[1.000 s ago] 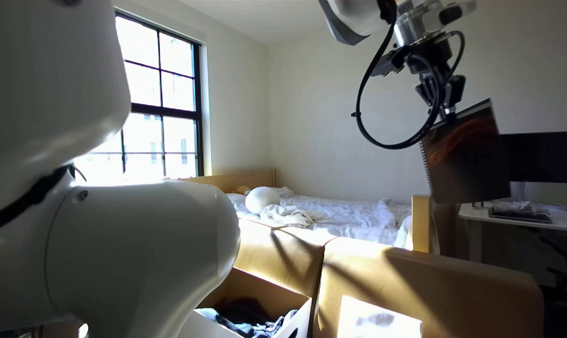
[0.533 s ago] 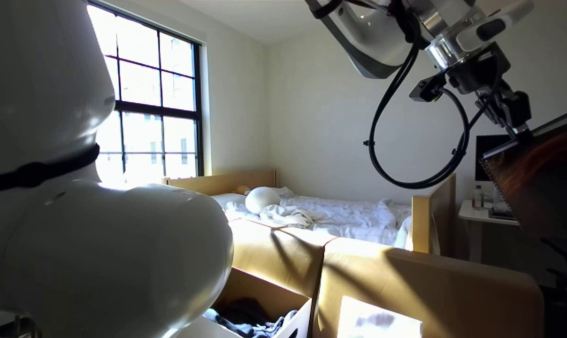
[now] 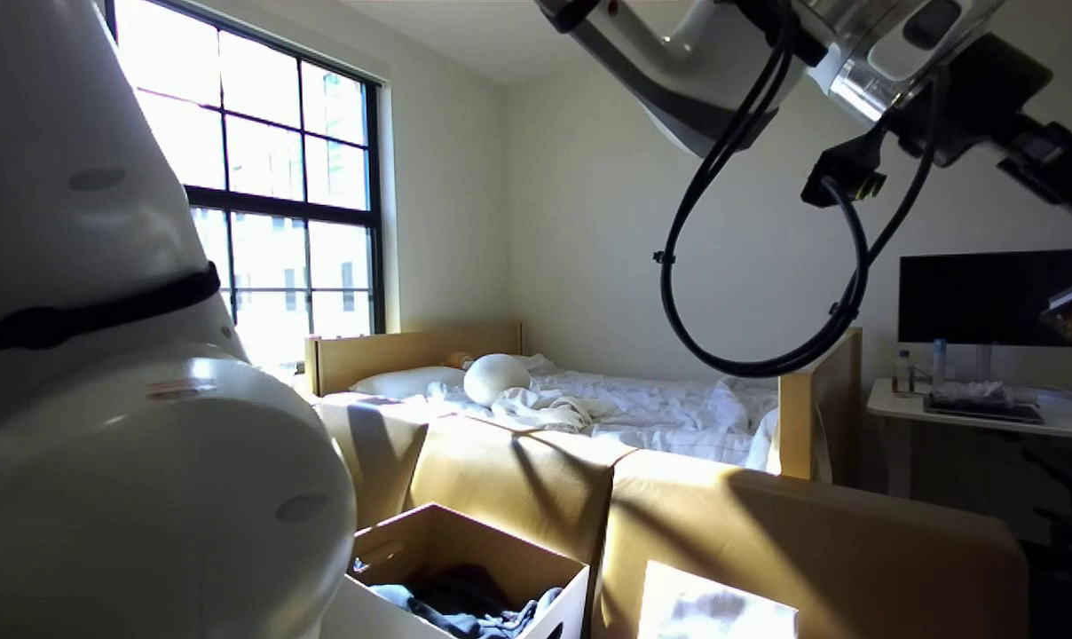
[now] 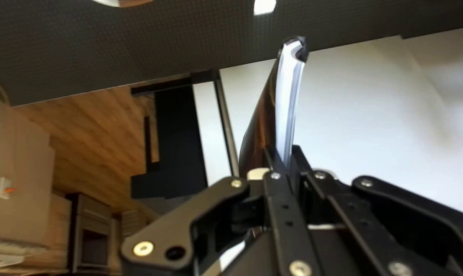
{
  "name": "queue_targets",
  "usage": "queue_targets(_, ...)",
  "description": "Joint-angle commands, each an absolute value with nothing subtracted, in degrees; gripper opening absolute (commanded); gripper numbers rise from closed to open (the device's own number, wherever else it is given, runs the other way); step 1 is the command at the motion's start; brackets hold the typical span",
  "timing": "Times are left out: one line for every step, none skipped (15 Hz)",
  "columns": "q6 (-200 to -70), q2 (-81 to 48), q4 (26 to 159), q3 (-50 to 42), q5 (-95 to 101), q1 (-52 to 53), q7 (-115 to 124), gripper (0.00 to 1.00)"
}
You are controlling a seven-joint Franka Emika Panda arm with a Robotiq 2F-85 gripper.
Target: Remove the yellow book and then the brown book from the box and place them on the right armrest of the chair
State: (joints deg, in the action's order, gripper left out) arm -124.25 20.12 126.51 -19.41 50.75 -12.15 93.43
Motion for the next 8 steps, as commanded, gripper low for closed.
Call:
queue_targets(-116.5,21.06,134.28,-13.48,52.77,-17.28,102.8,0.03)
queue_targets(-114.8,20.26,136.05,-12.81,51.7,-17.21,104.25,0.03)
queue_targets(-113.94,19.28,137.52,-12.21,51.64,-16.98,106.3,0.03)
queue_targets(-113.28,18.12,138.83,-12.01,50.99,-16.65,107.93,0.03)
queue_targets(-113.29,17.09,139.92,-11.93,50.59,-16.39,109.46,0.03)
queue_targets(-113.84,16.01,140.7,-11.85,51.19,-16.49,111.53,0.03)
queue_targets(-114.17,14.78,141.03,-11.82,51.77,-16.56,113.3,0.03)
queue_targets(-114.63,13.44,140.84,-12.01,52.11,-16.6,114.58,0.03)
